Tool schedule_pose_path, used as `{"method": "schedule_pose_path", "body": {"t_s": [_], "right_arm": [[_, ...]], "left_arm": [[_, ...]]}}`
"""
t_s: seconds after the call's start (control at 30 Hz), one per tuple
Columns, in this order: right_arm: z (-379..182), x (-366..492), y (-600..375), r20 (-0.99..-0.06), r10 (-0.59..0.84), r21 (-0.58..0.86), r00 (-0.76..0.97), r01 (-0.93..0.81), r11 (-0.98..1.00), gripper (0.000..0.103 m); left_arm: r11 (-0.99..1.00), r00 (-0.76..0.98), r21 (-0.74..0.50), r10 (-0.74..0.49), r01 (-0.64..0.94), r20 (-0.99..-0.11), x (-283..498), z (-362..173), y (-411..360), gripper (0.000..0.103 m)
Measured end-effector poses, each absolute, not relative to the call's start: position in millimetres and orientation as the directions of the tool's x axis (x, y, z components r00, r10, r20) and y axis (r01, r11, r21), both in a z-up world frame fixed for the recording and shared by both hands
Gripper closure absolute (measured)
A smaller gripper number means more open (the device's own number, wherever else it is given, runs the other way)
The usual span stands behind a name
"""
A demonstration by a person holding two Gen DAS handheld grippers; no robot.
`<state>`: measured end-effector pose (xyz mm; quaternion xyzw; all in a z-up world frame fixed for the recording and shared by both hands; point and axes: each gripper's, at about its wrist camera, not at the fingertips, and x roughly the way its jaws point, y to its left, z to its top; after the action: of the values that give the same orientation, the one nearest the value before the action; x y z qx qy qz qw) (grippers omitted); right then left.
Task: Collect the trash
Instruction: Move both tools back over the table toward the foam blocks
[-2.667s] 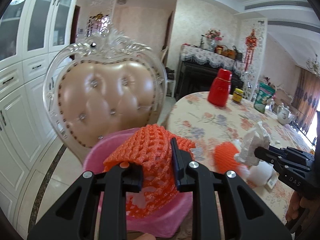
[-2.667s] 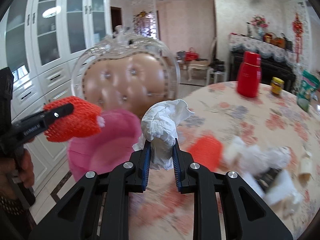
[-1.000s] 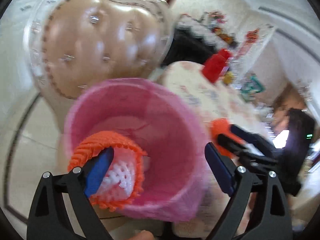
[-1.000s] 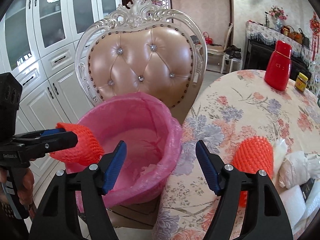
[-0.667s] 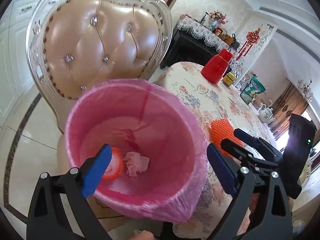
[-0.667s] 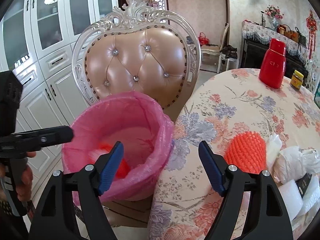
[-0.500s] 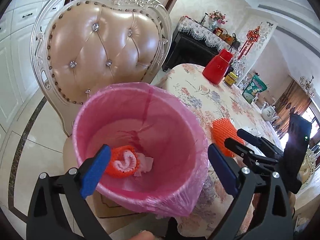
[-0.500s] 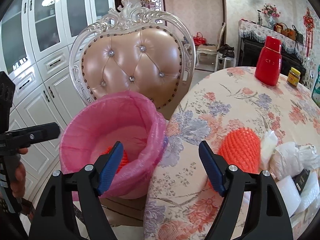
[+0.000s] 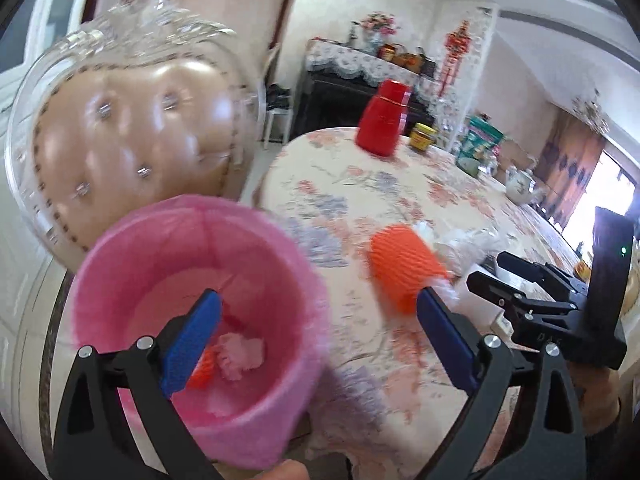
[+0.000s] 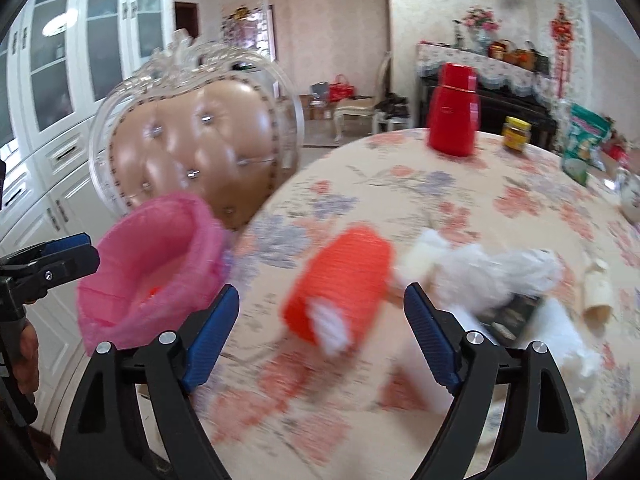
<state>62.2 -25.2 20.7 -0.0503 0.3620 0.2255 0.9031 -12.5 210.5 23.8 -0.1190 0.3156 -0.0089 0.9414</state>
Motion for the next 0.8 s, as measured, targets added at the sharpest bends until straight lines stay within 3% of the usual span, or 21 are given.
{"method": "schedule_pose_path", "body": {"t_s": [0.8], "right_arm": [[-1,60,-176,-0.707,0.219,0.075,0.673,-0.236,0.969,0.019]], "left_arm": [[0.978,0.742,-0.145,-0.208,0.150,-0.638,50,-2,51,0.008]]}}
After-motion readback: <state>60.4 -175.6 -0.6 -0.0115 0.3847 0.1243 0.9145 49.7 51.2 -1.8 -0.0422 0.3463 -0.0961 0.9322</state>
